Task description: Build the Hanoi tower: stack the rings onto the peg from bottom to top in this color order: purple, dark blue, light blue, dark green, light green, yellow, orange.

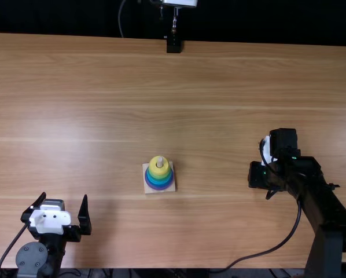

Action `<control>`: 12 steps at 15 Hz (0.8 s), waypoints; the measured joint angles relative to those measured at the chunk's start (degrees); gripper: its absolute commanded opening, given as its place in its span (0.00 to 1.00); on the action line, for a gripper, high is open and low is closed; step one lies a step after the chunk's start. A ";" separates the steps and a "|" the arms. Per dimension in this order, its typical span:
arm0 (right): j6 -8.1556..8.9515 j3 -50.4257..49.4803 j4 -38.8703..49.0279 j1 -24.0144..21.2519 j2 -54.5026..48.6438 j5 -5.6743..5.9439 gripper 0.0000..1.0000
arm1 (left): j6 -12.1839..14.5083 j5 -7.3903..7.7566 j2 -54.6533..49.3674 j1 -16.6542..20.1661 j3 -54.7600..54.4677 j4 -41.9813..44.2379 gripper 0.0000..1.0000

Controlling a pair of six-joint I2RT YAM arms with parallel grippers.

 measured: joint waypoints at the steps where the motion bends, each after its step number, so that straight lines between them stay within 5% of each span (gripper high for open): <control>1: 0.00 0.00 -0.02 0.00 0.00 0.00 0.00 | 0.02 -0.02 0.00 0.00 0.02 0.00 1.00; 4: -0.09 1.31 -1.33 0.76 0.02 0.11 0.00 | 0.04 0.00 0.00 0.00 0.02 0.02 1.00; 6: -0.85 5.22 -1.75 5.16 -0.33 0.20 0.00 | 0.00 -0.04 0.00 0.00 0.00 -0.02 1.00; 12: -4.48 22.49 -23.41 18.67 -6.05 0.20 0.00 | 0.02 -0.02 0.00 0.00 0.02 0.00 1.00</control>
